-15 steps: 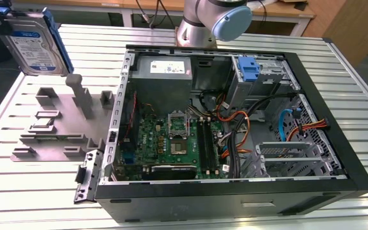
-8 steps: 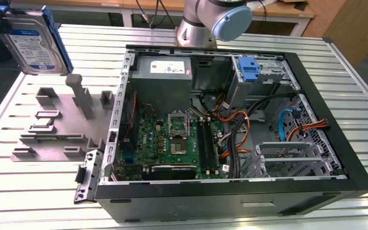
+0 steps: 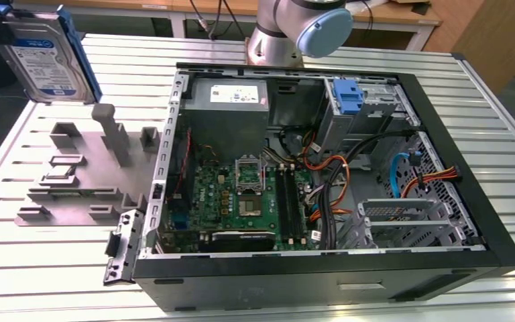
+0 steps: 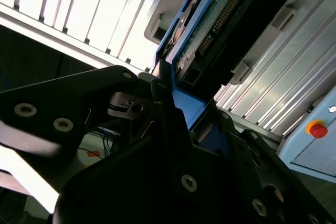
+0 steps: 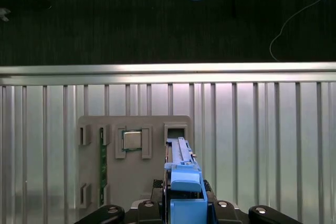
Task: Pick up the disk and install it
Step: 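Pick up the disk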
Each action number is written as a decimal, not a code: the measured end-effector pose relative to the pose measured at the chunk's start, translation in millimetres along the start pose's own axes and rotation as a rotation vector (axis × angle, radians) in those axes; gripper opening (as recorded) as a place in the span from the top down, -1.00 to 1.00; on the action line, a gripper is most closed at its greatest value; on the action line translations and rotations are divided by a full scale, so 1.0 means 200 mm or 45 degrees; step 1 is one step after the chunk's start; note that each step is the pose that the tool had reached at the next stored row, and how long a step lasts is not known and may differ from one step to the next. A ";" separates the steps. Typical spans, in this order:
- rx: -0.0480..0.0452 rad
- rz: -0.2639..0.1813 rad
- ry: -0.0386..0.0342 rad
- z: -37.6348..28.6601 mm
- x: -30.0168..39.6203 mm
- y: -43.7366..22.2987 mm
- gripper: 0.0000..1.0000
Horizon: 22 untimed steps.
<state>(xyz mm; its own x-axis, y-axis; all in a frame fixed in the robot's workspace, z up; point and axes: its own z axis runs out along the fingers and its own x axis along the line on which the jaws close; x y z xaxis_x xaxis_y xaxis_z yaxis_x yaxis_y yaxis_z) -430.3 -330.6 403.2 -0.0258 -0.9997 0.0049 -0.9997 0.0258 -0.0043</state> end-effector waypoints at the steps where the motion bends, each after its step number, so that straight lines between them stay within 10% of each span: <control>1: 0.000 0.000 0.0000 -0.002 0.000 0.000 0.27; 22: 0.000 0.000 0.0000 -0.054 0.000 0.000 0.27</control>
<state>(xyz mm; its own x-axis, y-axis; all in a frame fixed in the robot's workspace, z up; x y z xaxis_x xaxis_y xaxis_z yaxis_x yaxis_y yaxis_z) -430.3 -330.6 413.9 -0.0258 -0.9997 0.0049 -0.9997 0.0258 -0.0042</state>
